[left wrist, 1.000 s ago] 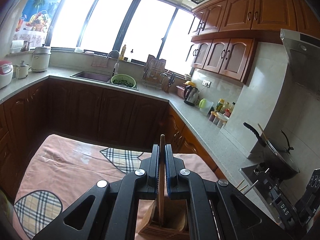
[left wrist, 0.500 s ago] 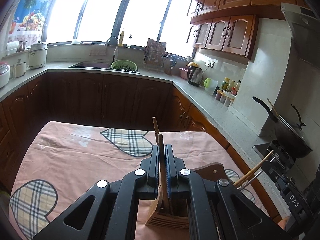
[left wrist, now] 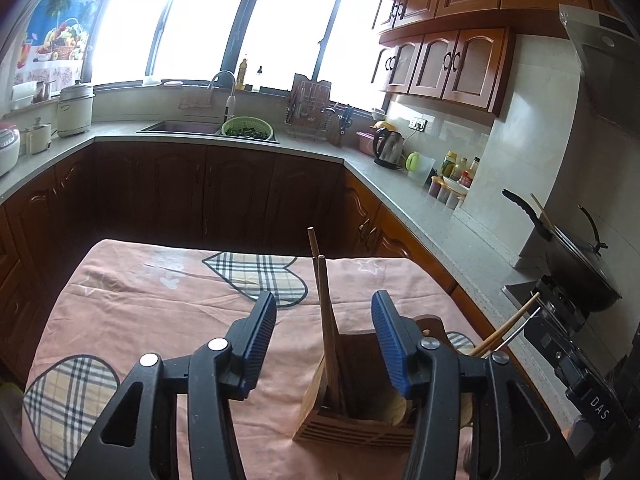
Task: Organize utensils
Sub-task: 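Open both tools and move them back down to the remaining utensils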
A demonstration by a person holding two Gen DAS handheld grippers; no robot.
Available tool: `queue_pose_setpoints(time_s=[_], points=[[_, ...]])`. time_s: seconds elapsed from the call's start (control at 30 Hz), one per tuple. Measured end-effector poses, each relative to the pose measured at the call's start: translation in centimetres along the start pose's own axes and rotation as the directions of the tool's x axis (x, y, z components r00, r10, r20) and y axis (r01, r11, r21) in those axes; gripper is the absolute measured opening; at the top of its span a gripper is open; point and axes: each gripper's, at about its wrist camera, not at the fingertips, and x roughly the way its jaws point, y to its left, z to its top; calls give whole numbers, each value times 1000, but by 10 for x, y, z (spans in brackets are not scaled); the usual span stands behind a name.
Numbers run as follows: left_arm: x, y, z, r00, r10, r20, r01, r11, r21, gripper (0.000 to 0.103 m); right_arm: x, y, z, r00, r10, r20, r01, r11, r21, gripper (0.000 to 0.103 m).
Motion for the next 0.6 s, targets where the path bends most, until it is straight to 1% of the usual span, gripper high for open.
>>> queue_pose_setpoints(time_s=[0.03, 0.07, 0.1, 0.13, 0.2, 0.23, 0.33, 0.6], points=[[-4, 1, -1, 1000, -1, 6, 1, 1000, -3, 63, -2, 1, 0, 1000, 0, 3, 0, 1000, -2, 73], [-9, 1, -3, 1000, 4, 9, -4, 1000, -2, 69, -4, 1, 0, 1000, -1, 6, 1, 1000, -1, 80], [-13, 2, -5, 1000, 18, 8, -18, 1000, 0, 74, -5, 1, 1, 1000, -6, 10, 6, 1000, 1, 92], [-17, 2, -8, 1000, 30, 9, -30, 1000, 0, 79, -7, 0, 0, 1000, -12, 13, 12, 1000, 2, 97], [-26, 4, -13, 999, 32, 10, -32, 999, 0, 80, -11, -1, -1, 1000, -17, 15, 17, 1000, 3, 97], [-30, 5, -16, 999, 40, 3, -40, 999, 0, 82, -12, -2, -1, 1000, -19, 13, 19, 1000, 5, 98], [-46, 10, -23, 998, 56, -10, -56, 998, -7, 82, -18, -3, -4, 1000, -12, 2, 12, 1000, 14, 101], [-92, 23, -44, 994, 96, -46, -98, 994, -46, 84, -40, 5, -13, 1000, 1, -12, -1, 1000, -2, 102]])
